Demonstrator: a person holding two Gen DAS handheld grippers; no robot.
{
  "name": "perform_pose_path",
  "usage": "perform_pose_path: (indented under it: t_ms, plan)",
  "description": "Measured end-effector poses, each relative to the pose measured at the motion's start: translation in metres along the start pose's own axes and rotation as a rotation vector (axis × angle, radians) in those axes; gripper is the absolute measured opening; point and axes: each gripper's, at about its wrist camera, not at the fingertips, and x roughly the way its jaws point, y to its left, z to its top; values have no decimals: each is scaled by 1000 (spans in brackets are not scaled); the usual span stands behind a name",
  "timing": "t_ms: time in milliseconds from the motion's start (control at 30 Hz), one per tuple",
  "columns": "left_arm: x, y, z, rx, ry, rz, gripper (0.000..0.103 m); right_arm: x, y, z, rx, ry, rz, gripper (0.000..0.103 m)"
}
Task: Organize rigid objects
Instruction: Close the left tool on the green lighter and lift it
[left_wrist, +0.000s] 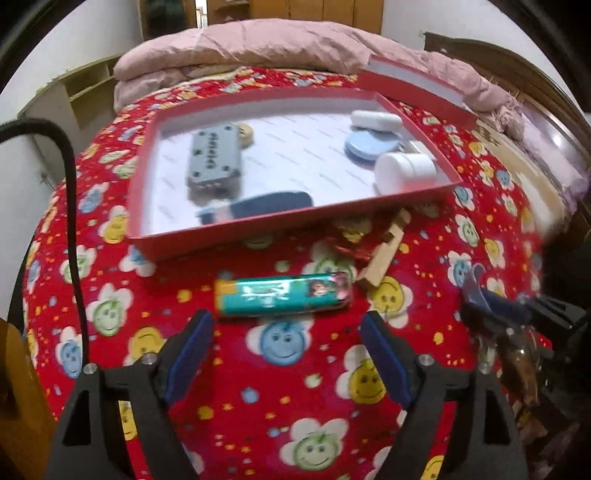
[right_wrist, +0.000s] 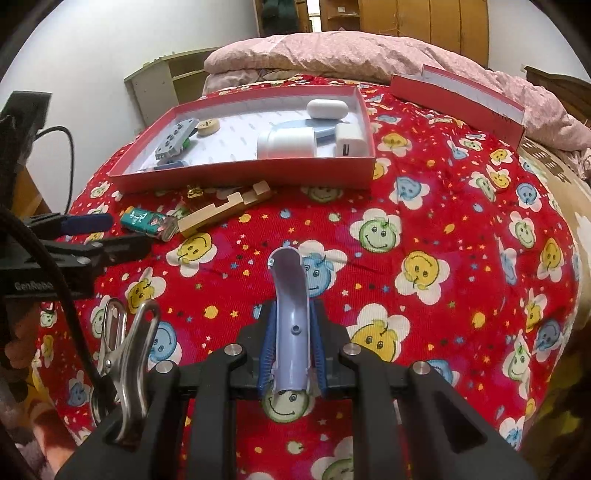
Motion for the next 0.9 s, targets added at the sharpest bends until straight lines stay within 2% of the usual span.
perform_pose_path:
  t_ms: [267,633,800,900]
  plan:
    - [11,3,7,-33,6,13,86,-1,-1,-1,6,-3,4,19]
    - [17,-2,3,37,-13,33,91,-1,-1,-1,6,-2,4,19]
    - [16,-3,2,45,-30,28,90,0,0,-1,7,-5,5,19]
    - [15,-3,1,55,-42,21,85,-1,-1,-1,8,-8,5,19]
